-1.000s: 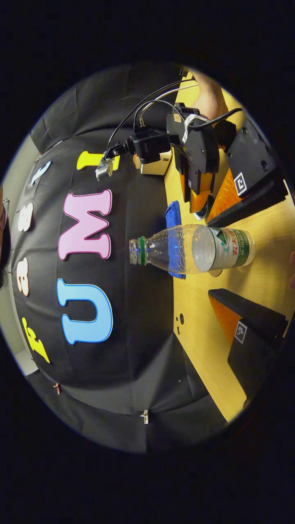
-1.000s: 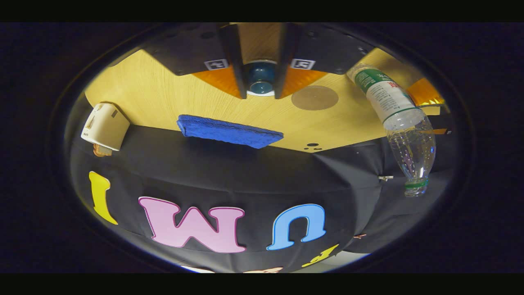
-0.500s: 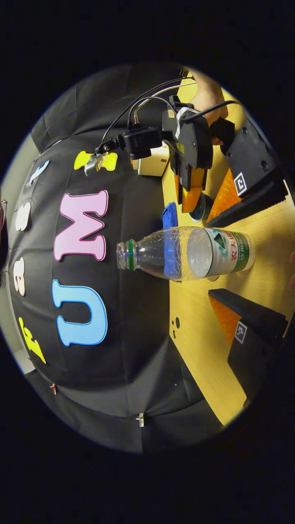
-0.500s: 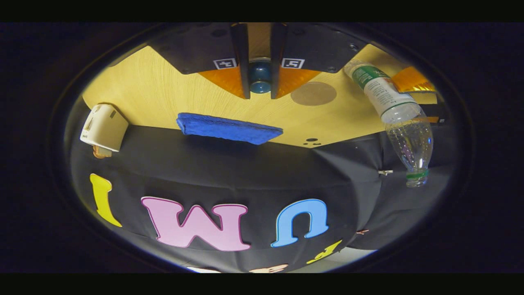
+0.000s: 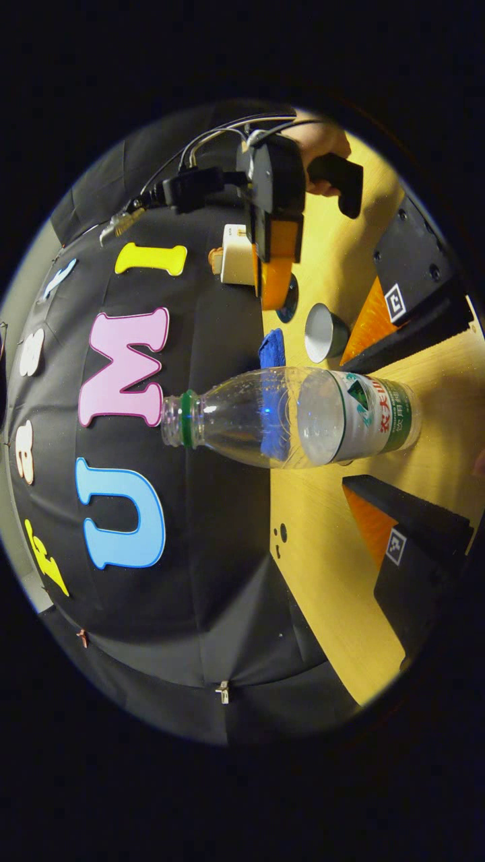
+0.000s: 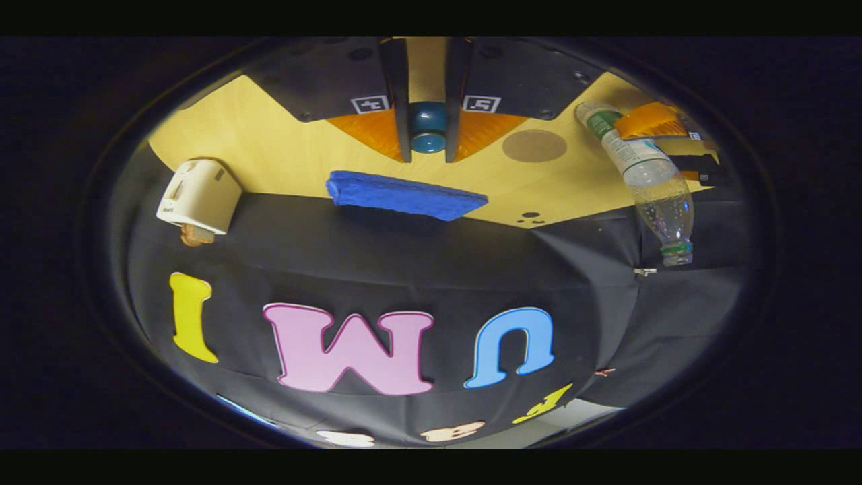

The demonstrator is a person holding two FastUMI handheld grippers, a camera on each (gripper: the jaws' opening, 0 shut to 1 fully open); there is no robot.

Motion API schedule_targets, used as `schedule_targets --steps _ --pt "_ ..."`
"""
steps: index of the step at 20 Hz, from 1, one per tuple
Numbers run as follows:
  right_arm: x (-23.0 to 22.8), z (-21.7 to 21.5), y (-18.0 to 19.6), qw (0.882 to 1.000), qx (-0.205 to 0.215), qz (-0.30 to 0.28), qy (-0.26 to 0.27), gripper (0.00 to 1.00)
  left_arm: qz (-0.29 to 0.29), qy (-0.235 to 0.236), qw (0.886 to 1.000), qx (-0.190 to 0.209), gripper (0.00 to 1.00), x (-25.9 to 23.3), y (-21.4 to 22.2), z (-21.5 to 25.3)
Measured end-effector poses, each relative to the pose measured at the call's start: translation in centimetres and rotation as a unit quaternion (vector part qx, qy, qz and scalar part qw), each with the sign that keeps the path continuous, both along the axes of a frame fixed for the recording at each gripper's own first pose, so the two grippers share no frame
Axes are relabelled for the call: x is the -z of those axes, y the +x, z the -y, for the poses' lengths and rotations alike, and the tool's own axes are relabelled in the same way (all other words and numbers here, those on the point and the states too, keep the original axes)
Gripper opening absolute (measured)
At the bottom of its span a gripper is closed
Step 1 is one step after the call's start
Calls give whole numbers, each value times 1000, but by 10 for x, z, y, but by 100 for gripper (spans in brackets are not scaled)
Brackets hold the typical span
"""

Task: Open the teacup lid with one hand, grasp the water bottle and pour water into the teacup with the other hand; after pouring, place the water bottle on the coaster and then close the teacup lid.

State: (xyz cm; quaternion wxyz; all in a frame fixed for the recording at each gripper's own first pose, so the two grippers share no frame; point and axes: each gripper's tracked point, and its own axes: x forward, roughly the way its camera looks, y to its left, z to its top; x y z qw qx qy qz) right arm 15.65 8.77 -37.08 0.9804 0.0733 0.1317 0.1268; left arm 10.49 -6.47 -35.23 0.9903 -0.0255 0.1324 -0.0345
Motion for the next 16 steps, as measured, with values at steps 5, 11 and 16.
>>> schedule_targets --steps 5,11,16 --pt "-1 41 -20 1000 24 -6 -17 25 -12 14 1000 -10 77 -1 3 -7" --pt "8 83 -42 998 51 -16 -28 19 -19 143 990 1 76 -7 29 -32" --pt "9 109 -52 997 67 -17 -24 24 -17 270 963 16 75 -14 54 -46"
